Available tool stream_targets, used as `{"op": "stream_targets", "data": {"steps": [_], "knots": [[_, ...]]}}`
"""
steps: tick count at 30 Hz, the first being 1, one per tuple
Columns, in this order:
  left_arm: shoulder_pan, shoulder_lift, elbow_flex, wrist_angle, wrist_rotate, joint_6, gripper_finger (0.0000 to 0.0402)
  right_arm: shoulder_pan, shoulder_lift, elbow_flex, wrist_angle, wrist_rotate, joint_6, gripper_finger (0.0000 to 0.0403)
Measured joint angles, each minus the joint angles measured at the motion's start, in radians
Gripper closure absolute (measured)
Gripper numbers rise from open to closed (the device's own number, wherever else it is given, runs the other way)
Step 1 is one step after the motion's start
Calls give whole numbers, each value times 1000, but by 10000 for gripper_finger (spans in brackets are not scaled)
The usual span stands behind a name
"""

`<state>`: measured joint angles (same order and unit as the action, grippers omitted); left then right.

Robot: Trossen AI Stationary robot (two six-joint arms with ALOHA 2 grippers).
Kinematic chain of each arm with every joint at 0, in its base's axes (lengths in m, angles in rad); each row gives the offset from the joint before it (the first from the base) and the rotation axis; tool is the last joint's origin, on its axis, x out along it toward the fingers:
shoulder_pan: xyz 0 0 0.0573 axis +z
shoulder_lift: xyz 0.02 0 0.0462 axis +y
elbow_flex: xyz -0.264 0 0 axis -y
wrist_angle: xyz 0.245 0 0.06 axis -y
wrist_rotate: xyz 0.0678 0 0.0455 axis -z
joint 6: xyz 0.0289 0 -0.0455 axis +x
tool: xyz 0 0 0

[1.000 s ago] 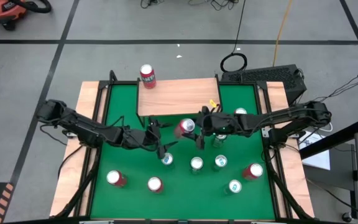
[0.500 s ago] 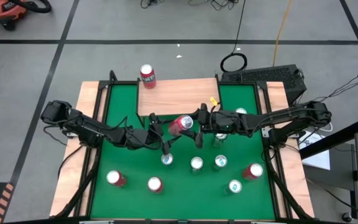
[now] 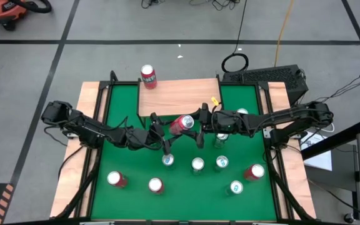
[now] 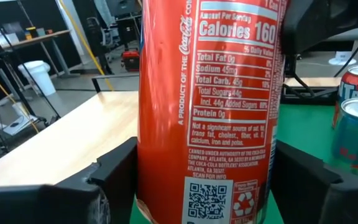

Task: Place canned beverage on shelf
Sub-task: Put the red soda can on the shelf

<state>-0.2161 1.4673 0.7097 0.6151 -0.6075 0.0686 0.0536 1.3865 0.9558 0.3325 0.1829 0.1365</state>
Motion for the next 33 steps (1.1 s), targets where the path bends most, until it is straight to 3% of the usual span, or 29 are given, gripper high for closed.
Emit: {"op": "stream_targets", "data": {"steps": [4, 11, 20, 29, 33], "knots": [[1, -1, -1, 4, 30, -12, 123, -1, 0, 1, -14, -41, -25, 90], [-2, -13, -2, 48, 193, -39, 125, 2, -9, 3, -5, -209, -162, 49], [9, -13, -2, 65, 386, -28, 126, 0, -31, 2, 16, -443, -402, 48], [45, -13, -1, 63, 461, -35, 124, -10, -31, 2, 50, -501, -448, 51], [47, -13, -1, 55, 466, -28, 111, -10, -31, 2, 36, -504, -424, 75]]}}
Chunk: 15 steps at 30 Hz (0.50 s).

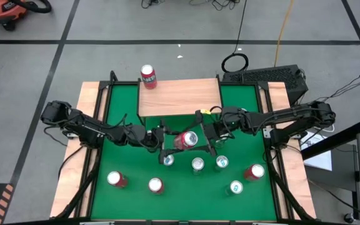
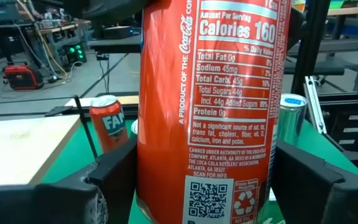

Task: Place canned beverage on shelf
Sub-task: Put the red soda can on the shelf

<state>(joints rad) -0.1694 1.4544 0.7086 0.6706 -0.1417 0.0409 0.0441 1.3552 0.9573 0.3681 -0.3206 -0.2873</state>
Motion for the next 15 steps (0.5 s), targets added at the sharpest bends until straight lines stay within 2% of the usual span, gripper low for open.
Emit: {"op": "stream_targets", "data": {"steps": [5, 11, 15], "knots": [[0, 0, 0, 4, 10, -5, 107, 0, 0, 0, 1, 0, 34, 113], [0, 0, 0, 6, -3, -9, 105, 0, 0, 0, 1, 6, 69, 109], [-1, 0, 0, 10, -40, 29, 86, 1, -1, 0, -3, 61, 107, 110]]}}
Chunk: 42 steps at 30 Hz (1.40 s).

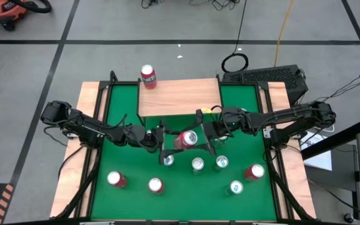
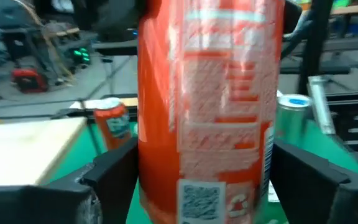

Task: Place canned beverage on shelf
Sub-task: Put the red soda can on the shelf

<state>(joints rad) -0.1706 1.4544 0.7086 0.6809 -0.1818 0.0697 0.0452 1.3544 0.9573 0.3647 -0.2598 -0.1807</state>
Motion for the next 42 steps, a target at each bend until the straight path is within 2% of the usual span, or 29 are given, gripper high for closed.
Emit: {"op": "stream_targets", "data": {"steps": [7, 12, 18, 21, 27, 32, 42], "knots": [[-2, -7, 0, 70, -147, 60, 11, -1, 0, -2, -10, 126, 38, 111], [-4, -36, 3, 81, -225, 78, 11, 1, -4, -3, -15, 290, 94, 111], [-30, -40, 4, 83, -432, 169, 11, 1, -6, -3, 20, 462, 142, 111], [-32, -34, 4, 77, -448, 172, 11, -5, -8, -3, 28, 523, 161, 110], [-32, -21, 3, 73, -447, 173, 11, -23, -2, -3, 73, 578, 200, 109], [-3, 9, 2, 93, -491, 179, 11, -36, 16, -3, 104, 574, 220, 109], [54, 12, 16, 87, -473, 207, 11, -44, 36, -2, 155, 571, 224, 108]]}}
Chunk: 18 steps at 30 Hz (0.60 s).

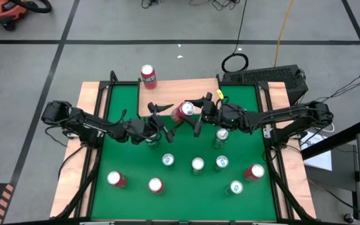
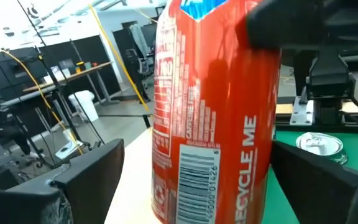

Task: Place canned beverage on shelf
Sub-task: Put the red soda can on the shelf

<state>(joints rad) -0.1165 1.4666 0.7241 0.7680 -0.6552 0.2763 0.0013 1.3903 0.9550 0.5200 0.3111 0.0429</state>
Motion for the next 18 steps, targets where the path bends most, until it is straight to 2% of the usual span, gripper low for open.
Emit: {"op": "stream_targets", "data": {"steps": [6, 18], "knots": [[12, 4, 1, -39, 14, -7, 24, -1, 0, 0, 21, -2, -10, 108], [13, 4, 1, -48, 39, -5, 118, -1, 0, 0, 31, 1, -22, 108]]}}
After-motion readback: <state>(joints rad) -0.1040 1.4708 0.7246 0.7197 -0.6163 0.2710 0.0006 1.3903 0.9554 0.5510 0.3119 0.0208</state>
